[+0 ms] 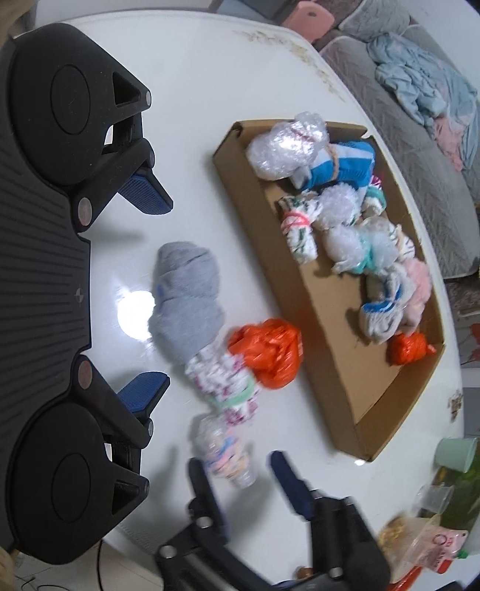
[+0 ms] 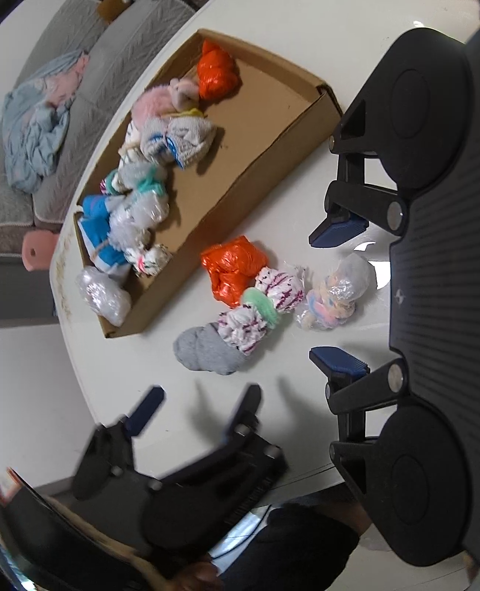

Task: Organize objects
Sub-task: 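Grasp the grey sock with the left gripper while the right gripper grasps the pastel plastic bundle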

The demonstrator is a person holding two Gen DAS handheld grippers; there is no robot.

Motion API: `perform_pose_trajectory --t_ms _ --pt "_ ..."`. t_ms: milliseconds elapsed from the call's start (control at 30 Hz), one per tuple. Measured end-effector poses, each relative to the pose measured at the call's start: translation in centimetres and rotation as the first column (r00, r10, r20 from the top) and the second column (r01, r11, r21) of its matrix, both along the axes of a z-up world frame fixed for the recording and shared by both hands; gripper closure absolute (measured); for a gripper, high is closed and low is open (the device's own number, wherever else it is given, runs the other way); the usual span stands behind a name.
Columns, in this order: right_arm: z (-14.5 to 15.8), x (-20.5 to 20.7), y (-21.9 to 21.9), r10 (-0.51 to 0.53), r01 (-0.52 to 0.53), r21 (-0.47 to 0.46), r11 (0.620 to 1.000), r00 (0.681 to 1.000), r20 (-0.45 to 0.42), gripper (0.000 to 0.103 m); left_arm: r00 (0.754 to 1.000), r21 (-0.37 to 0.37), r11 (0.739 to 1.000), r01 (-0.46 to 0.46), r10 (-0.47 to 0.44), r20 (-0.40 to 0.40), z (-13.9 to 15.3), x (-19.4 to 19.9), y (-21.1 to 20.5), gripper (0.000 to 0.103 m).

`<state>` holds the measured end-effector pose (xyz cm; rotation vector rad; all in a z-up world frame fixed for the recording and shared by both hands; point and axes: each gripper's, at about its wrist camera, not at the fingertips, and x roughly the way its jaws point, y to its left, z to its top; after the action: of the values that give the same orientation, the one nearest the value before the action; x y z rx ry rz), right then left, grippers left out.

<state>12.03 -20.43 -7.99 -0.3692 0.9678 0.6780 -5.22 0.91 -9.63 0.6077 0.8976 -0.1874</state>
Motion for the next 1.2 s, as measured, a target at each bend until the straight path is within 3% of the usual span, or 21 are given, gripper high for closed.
perform_pose_trajectory --t_ms 233,367,567,700,1200 --pt "-1.3 -0.4 0.2 0.040 -0.041 -0.005 0.999 0.999 -0.034 0.057 0.999 -0.019 0.999 0.049 -0.049 0.001 -0.3 1.3 0.0 0.008" --pt "-1.5 -0.2 0.2 0.045 -0.044 0.004 0.999 0.997 -0.061 0.074 0.998 -0.020 0.998 0.064 -0.064 -0.002 -0.8 1.9 -0.1 0.007" --pt "-1.5 -0.3 -0.1 0.040 -0.039 0.011 0.999 0.995 -0.090 0.076 0.997 -0.015 0.997 0.075 -0.075 -0.007 -1.4 2.1 -0.4 0.010" --pt "-1.5 -0.3 -0.2 0.031 -0.030 0.011 0.999 0.994 -0.102 0.076 0.998 -0.047 0.997 0.054 -0.056 -0.034 -1.6 2.2 0.0 0.023" --pt "-1.5 0.0 -0.4 -0.004 0.004 0.006 1.000 0.993 -0.120 0.077 0.998 -0.037 0.997 0.061 -0.062 -0.029 -1.4 2.1 0.0 0.034"
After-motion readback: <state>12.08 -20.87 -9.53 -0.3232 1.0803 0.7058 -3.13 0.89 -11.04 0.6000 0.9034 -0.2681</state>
